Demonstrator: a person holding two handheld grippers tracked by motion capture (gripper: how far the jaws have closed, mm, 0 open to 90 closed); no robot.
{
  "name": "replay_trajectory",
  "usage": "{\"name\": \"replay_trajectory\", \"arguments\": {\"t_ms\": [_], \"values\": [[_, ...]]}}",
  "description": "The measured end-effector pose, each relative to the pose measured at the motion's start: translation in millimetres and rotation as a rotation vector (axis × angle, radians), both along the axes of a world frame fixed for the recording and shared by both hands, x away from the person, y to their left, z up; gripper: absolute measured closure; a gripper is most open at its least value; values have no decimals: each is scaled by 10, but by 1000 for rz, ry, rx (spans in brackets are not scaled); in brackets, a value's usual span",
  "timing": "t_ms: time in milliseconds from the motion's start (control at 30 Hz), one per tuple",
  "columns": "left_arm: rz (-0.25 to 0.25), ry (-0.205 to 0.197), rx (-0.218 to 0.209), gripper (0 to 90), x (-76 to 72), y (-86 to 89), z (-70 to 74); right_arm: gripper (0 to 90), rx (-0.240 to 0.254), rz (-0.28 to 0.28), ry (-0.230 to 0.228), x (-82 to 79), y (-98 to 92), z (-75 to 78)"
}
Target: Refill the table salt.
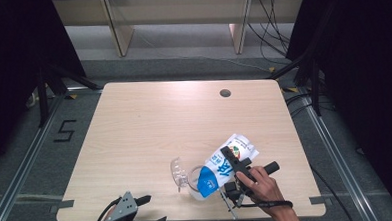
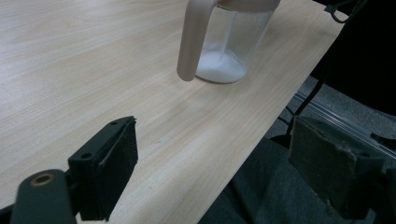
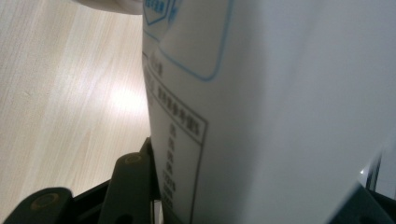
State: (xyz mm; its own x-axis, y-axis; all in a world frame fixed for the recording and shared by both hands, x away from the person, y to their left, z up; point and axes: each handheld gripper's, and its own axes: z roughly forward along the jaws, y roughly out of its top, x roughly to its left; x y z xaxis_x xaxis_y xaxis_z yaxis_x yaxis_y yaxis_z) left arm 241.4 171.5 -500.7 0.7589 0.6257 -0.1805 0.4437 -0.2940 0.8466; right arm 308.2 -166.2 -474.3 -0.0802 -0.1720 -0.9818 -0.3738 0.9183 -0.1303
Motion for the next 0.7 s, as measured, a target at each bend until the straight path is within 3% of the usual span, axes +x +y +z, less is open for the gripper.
{"name": "replay_trajectory", "arguments": {"t_ms": [433, 533, 600, 633, 700], "values": [[-1, -1, 0, 151, 2, -1, -2, 550, -20, 16, -16, 6, 8, 12], [0, -1, 1, 151, 0, 1, 0, 553, -51, 52, -52, 18, 23, 40], [-2, 0, 0, 151, 1, 0, 0, 553, -29, 33, -31, 13, 12, 19], [7, 6, -28, 151, -10, -17, -2, 554, -26, 18, -20, 7, 9, 15], [4, 2, -15, 151, -5, -9, -1, 554, -20, 12, -18, 4, 6, 12]]}}
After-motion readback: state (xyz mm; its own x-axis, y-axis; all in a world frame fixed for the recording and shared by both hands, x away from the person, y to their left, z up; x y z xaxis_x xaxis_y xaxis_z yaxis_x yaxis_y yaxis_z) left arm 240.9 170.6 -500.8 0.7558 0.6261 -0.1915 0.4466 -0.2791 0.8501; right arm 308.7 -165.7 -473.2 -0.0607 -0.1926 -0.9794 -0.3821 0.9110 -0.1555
